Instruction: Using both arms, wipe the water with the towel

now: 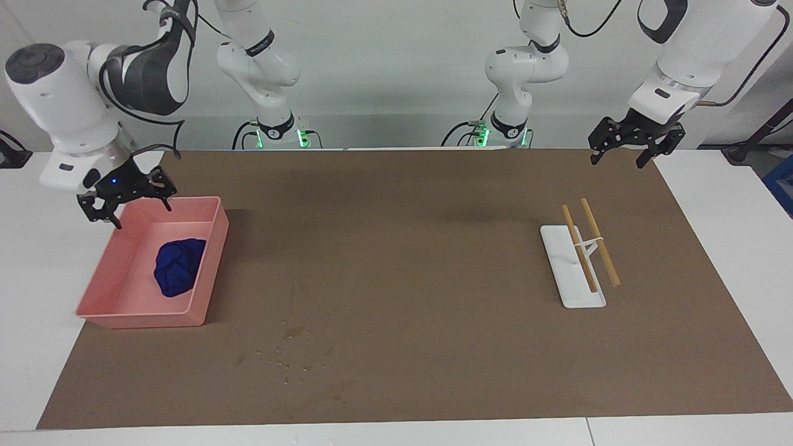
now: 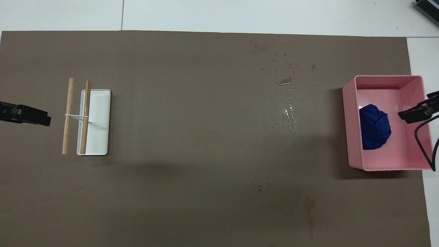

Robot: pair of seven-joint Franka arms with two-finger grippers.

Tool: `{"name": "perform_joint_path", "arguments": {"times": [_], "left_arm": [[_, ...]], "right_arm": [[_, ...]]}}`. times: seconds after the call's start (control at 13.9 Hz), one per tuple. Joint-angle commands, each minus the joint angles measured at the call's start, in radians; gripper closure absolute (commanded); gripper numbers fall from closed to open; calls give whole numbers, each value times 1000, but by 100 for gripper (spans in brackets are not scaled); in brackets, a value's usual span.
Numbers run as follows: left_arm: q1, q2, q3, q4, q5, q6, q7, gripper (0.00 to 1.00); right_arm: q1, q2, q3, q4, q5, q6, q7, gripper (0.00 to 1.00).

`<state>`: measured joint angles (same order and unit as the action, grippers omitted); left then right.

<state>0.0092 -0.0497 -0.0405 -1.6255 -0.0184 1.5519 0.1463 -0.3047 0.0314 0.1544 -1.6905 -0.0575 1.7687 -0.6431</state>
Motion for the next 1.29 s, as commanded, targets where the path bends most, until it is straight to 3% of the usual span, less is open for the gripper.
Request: {"name": "perform_joint_path", "arguments": {"times": [0.0, 0.36, 0.79, 1.22], "left_arm": [[15, -27, -10, -27, -9, -3, -4, 0], [15, -27, -10, -27, -9, -1, -4, 0], [15, -27, -10, -27, -11, -3, -4, 0], [15, -27, -10, -27, -9, -1, -4, 0]], "right_arm": [[18, -59, 40, 32, 79, -84, 155, 0], [35, -94, 71, 38, 90, -129, 189, 0], [81, -140, 85, 37, 128, -256, 417, 0], [84, -143, 105, 38, 130, -279, 415, 0]]}}
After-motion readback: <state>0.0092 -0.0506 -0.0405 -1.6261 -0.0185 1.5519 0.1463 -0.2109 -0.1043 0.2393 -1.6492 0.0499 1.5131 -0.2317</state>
